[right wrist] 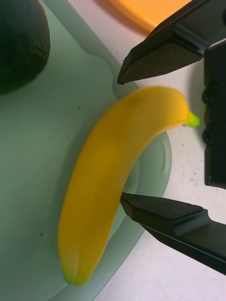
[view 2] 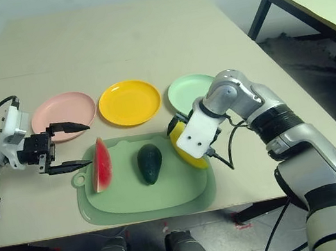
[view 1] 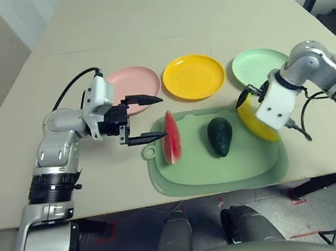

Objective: Place the fruits into color-matched plates.

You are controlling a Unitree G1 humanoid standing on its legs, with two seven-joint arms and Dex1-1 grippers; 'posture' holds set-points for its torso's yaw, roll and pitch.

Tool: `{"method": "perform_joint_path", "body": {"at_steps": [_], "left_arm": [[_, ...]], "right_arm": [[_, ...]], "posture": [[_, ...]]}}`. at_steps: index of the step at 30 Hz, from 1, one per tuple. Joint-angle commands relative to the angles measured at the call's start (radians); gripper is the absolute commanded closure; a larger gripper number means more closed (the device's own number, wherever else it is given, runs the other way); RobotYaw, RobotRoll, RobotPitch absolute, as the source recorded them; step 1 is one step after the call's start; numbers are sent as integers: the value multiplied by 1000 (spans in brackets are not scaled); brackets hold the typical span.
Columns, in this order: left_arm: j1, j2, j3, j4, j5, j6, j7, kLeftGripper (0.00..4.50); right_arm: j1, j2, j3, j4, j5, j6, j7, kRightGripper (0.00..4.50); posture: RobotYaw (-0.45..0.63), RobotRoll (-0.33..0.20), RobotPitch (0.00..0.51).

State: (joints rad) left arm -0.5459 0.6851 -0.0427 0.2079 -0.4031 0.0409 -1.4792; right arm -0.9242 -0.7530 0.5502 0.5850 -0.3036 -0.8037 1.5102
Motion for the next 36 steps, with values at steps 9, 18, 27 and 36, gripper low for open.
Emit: {"method": "perform_joint_path", "body": {"at_steps": [9, 18, 27, 36], "left_arm": [[5, 8, -2, -36, 3, 13, 9, 0], [-17, -8, -11, -17, 5, 12, 8, 0], [-24, -29, -10, -5, 30, 47, 86, 0], [-39, -81, -44, -49, 109, 159, 293, 0]], "right_arm": [[70, -31, 27, -65, 24, 61, 63, 1506], [133, -104, 9, -250, 115, 168, 104, 2810], [-50, -102, -14, -172, 125, 253, 94, 2810], [-386, 237, 6, 391, -74, 254, -289, 2810]], "posture": [[189, 0, 128], [167, 0, 123], [154, 0, 115], [182, 0, 121]]}}
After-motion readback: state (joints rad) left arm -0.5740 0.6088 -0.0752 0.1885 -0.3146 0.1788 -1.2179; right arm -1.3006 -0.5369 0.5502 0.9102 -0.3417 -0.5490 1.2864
